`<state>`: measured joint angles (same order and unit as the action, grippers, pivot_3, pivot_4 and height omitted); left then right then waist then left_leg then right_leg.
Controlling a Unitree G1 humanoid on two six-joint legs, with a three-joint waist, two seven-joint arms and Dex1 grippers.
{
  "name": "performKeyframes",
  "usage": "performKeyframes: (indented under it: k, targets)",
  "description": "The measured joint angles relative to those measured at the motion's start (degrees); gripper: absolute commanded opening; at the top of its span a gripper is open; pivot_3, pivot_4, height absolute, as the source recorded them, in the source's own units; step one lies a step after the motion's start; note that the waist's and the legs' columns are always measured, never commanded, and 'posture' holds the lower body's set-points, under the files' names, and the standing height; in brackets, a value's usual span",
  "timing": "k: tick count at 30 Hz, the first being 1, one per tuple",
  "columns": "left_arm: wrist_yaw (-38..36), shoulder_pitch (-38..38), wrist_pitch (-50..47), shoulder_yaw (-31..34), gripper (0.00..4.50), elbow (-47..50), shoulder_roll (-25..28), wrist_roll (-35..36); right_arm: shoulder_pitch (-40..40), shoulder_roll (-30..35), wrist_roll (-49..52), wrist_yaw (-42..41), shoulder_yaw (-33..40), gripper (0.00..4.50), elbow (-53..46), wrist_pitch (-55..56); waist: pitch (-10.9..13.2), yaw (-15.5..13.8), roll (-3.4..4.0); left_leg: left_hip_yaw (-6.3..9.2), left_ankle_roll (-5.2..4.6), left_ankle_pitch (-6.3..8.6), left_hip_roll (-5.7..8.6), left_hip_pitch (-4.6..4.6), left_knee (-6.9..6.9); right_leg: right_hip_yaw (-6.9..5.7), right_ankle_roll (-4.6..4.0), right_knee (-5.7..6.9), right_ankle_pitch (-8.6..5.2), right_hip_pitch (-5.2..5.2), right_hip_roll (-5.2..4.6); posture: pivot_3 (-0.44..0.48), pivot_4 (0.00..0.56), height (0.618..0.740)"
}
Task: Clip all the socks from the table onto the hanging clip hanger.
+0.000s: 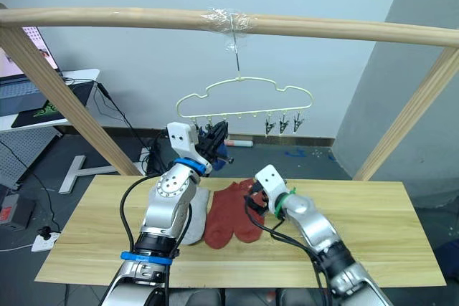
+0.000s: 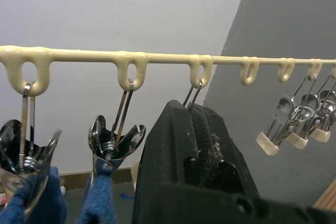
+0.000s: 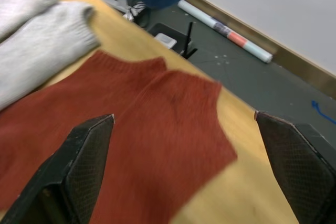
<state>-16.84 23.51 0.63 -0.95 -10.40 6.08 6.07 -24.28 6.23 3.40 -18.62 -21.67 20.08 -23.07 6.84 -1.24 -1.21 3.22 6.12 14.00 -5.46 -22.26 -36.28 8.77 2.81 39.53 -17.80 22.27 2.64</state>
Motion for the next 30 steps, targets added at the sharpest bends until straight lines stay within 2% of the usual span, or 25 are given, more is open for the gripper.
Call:
performKeyframes:
  k: [8, 10, 13, 21, 22, 26, 30]
  targets:
    - [0.59, -1.73, -1.57, -0.34, 0.01, 3.28, -0.08, -0.13, -3.54, -4.08, -3.36, 0.39, 1.05, 4.5, 18.4, 6.75, 0.0, -0.23, 0.0, 0.0, 0.0, 0.0, 0.0, 0.04, 0.01, 0.0, 0.0, 0.11, 0.0, 0.01, 0.0, 0.152, 0.091, 0.74]
    - [0.9, -2.31, -1.76, -0.43, 0.0, 3.81, -0.06, -0.15, -3.53, -4.47, -3.96, -0.15, 1.51, 4.12, 19.6, 7.65, 0.0, -0.24, 0.0, 0.0, 0.0, 0.0, 0.0, 0.12, 0.02, 0.01, -0.01, 0.23, -0.01, 0.01, 0.01, 0.152, 0.091, 0.74]
    - [1.15, -2.64, -1.94, -0.5, 0.0, 4.16, 0.07, -0.19, -2.97, -4.15, -5.05, -1.52, 1.17, 3.22, 19.6, 8.3, -0.02, -0.23, 0.01, 0.0, 0.0, 0.0, 0.0, 0.25, 0.02, 0.02, -0.02, 0.36, -0.02, -0.02, 0.04, 0.154, 0.088, 0.74]
    - [0.9, -2.55, -2.89, -0.58, 0.0, 4.15, 0.25, 0.07, 3.34, 2.15, -10.25, -5.95, -2.22, 0.21, 12.88, 13.24, -0.49, -0.29, 0.13, -0.03, 0.0, 0.0, 0.01, 0.32, 0.02, 0.06, 0.01, 0.36, -0.04, -0.1, 0.04, 0.141, 0.078, 0.74]
    - [0.56, -2.54, -3.22, -0.48, 0.0, 4.15, 0.27, 0.55, 4.46, 3.5, -10.61, -6.43, -2.17, 0.05, 11.76, 14.13, -0.57, -0.36, 0.18, -0.03, 0.0, 0.0, 0.02, 0.32, 0.02, 0.06, 0.01, 0.35, -0.04, -0.11, 0.04, 0.133, 0.078, 0.74]
    - [-1.79, -2.32, -6.65, 1.12, 0.0, 4.31, -0.53, 5.6, 9.98, 10.71, -11.14, -8.96, -1.17, 0.05, 5.42, 17.71, -0.69, -0.21, 0.22, -0.06, 0.0, 0.0, 0.03, 0.32, 0.01, 0.09, 0.15, 0.34, -0.12, -0.11, 0.03, 0.118, 0.077, 0.74]
    - [-5.18, -1.33, -17.26, 4.9, 0.0, 5.84, -1.77, 16.89, 15.23, 15.4, -6.97, -15.44, 1.56, 0.05, -6.17, 18.24, -0.7, 0.53, 0.24, -0.04, -0.01, 0.0, 0.0, 0.35, 0.02, 0.13, 0.2, 0.36, -0.15, -0.09, 0.09, 0.105, 0.08, 0.74]
